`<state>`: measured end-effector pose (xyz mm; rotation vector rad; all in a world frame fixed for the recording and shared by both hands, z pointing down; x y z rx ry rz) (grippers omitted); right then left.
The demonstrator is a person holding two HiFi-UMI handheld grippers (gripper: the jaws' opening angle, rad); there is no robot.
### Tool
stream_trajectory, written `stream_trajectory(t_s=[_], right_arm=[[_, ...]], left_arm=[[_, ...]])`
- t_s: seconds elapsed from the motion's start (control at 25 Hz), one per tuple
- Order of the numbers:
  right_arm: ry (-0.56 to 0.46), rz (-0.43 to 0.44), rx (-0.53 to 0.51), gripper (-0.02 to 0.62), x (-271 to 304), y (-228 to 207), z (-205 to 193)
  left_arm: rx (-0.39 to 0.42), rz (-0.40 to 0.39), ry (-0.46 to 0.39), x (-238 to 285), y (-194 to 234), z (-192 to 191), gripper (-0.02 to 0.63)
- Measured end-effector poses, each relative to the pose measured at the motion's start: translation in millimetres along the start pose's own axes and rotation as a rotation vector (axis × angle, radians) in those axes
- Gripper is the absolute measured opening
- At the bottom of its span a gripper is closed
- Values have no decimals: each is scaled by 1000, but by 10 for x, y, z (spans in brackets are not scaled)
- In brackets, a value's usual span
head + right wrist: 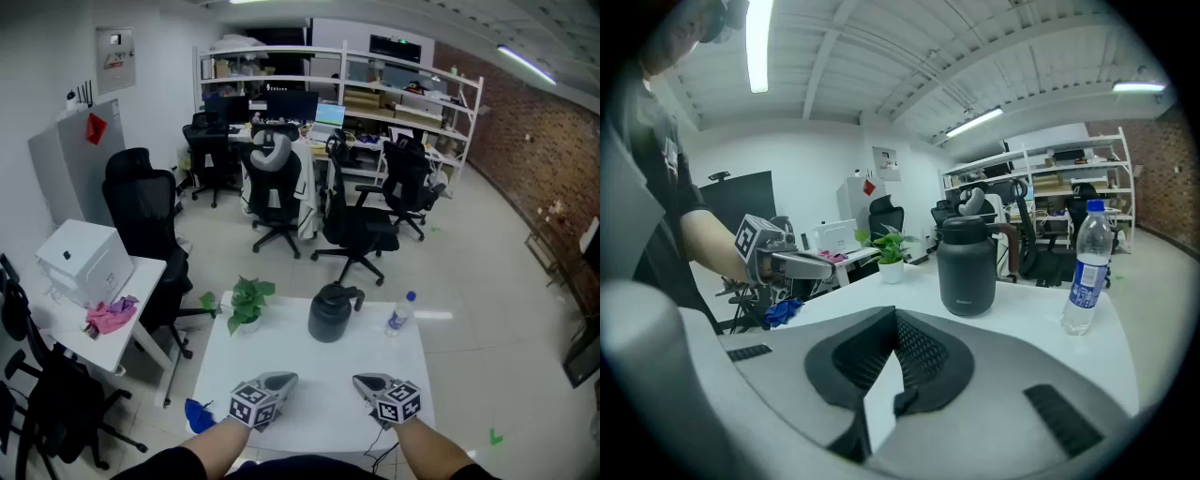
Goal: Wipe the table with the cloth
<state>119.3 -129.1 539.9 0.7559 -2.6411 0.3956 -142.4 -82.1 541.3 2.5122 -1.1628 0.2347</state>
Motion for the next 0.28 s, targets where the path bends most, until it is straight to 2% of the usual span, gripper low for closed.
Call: stream_trajectory(t_s=[0.28], right_arm=[[13,-3,-9,9,4,-13,20]], left_arm=[[1,1,7,1,12,16,0]])
Point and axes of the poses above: the fingertips, and each gripper's own axes: x forward along the fingers, y to its left, z out of its top, the point moved 8 cm from there along -x, backward along the fingers, and after that the axes turned 2 degrees about y, right-handed, at the moved point
